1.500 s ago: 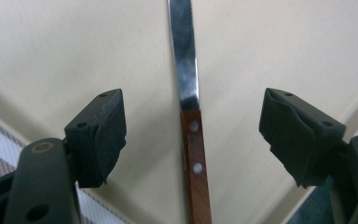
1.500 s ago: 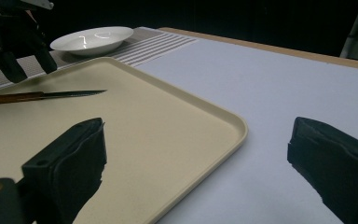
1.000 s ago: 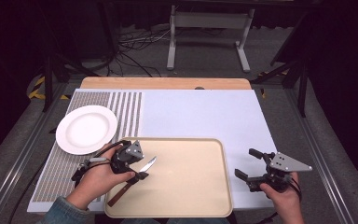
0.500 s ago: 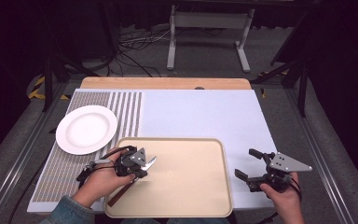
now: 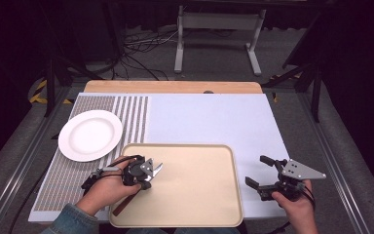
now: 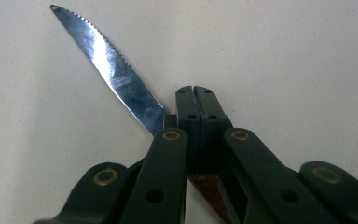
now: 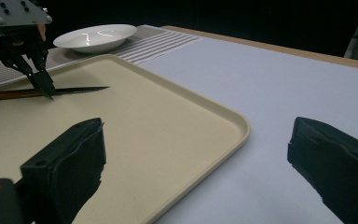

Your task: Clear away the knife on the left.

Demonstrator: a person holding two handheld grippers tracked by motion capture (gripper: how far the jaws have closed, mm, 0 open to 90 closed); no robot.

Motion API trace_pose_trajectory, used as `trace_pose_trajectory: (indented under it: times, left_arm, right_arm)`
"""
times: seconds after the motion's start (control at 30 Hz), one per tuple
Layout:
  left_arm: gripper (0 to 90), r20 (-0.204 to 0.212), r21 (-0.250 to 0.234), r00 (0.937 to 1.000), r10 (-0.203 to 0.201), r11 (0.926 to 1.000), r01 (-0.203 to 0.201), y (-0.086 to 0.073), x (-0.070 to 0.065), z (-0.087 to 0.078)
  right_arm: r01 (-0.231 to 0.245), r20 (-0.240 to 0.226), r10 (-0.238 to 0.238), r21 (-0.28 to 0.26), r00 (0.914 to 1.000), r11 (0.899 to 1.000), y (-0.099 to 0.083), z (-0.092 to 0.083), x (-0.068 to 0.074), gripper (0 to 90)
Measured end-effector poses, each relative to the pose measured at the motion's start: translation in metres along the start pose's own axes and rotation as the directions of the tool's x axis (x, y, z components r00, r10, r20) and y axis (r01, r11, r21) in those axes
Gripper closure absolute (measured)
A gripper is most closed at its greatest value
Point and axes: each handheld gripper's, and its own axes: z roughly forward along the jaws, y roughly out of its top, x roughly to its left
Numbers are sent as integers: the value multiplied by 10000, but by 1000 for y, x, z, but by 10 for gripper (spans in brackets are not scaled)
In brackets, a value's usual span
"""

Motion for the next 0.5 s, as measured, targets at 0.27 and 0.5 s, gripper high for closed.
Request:
trace_pose_trajectory:
  times: [0.27,0.5]
  left_arm:
    - [900,-10,101,10000,-35,9999,36,-1,1,0]
    - [900,-17,102,9999,-160,9998,160,-5,2,-1]
  right_arm:
    - [10,1,-10,11,10000,10000,0,0,0,48]
    - [16,-7,-16,12,10000,10000,0,0,0,48]
